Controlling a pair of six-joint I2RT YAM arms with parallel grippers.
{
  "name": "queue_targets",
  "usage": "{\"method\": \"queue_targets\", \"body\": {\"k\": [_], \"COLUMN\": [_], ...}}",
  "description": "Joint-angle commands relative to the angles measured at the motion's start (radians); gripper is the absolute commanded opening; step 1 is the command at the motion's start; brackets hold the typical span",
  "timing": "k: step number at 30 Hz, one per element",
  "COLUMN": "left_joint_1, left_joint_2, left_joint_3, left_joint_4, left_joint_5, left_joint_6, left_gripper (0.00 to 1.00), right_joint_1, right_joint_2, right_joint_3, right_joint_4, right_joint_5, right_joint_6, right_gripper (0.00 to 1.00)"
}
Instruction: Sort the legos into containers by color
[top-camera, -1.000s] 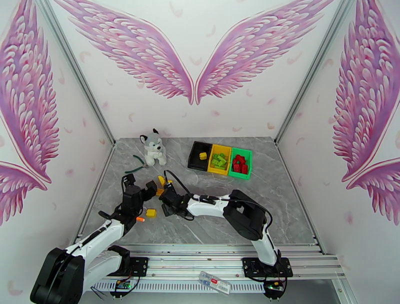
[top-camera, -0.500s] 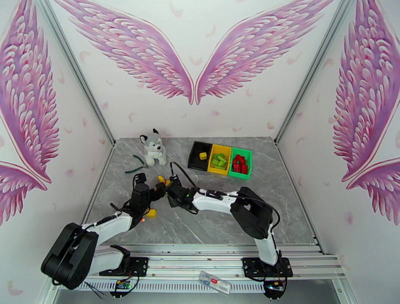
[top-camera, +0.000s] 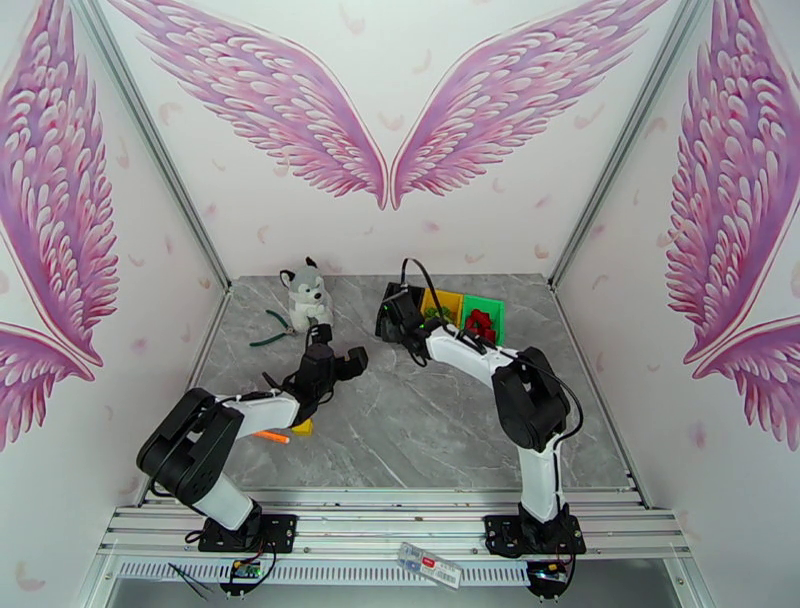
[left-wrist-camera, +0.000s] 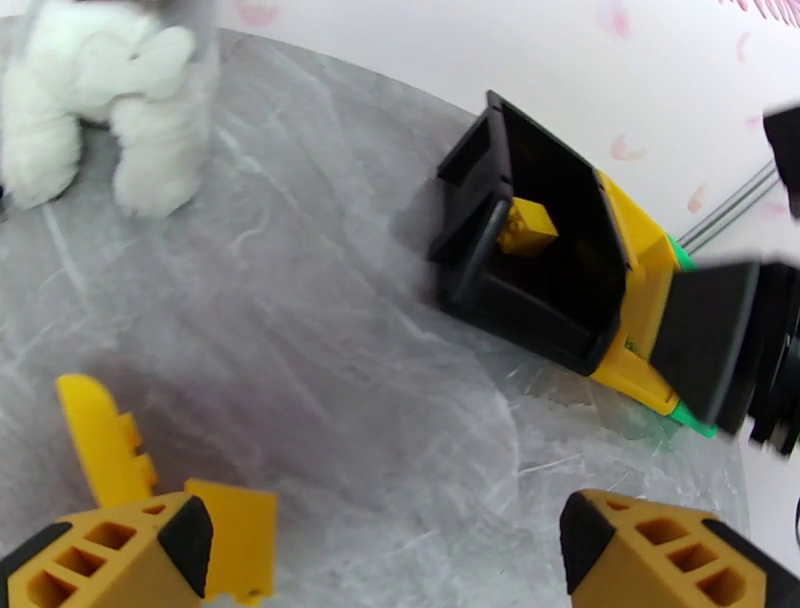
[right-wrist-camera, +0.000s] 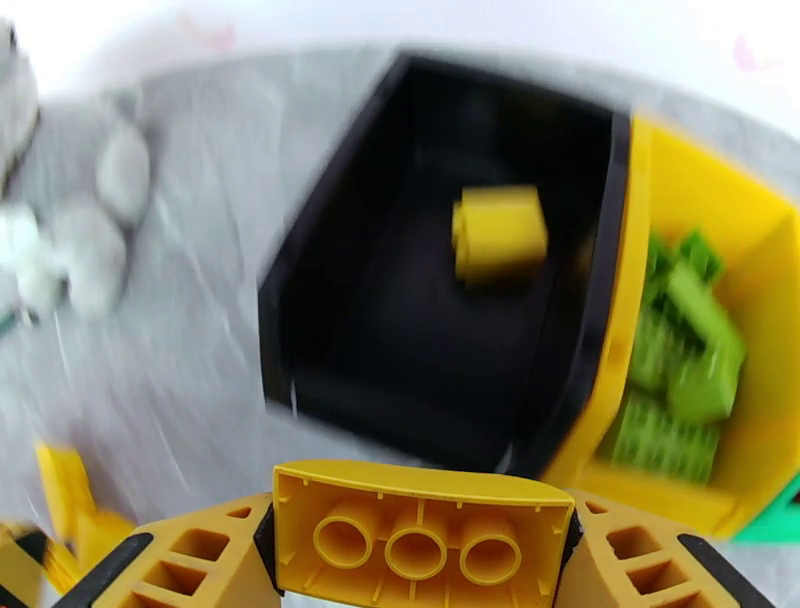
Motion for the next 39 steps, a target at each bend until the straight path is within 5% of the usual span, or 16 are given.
{"method": "queue_targets", "body": {"k": [1, 9, 20, 32, 39], "left_joint_1": [-0.011, -0.014, -0.011, 0.048, 0.094], "left_joint_2": [0.026, -0.002, -0.185, -0.383, -0.458], "left_joint_3": [0.101, 0.146, -0.017, -0.188, -0.284], "left_joint_4": [-0.021, -0.094, -0.154, -0.285, -0.319], "left_joint_5": [0.025, -0.006, -0.134, -0.240, -0.252], "left_joint_6": [0.051, 0.107, 0.131, 0.069, 0.007], "left_gripper": [0.97, 0.97, 0.98, 0.96, 0.94], "right_joint_1": [-0.028, -0.082, -0.064, 0.104, 0.218], "right_joint_2": [0.082, 0.201, 0.130, -0.055, -0.034], "right_joint_3": [0.134, 0.334, 0.263, -0.044, -0.119], "right_joint_4": [-0.052, -0.137, -0.093, 0.038, 0.065], "right_joint_5": [-0.016, -0.048, -0.084, -0.157, -0.213], "right_joint_6": [-0.036, -0.040, -0.063, -0.079, -0.039], "right_gripper": [0.60, 0.71, 0.80, 0.83, 0.82]}}
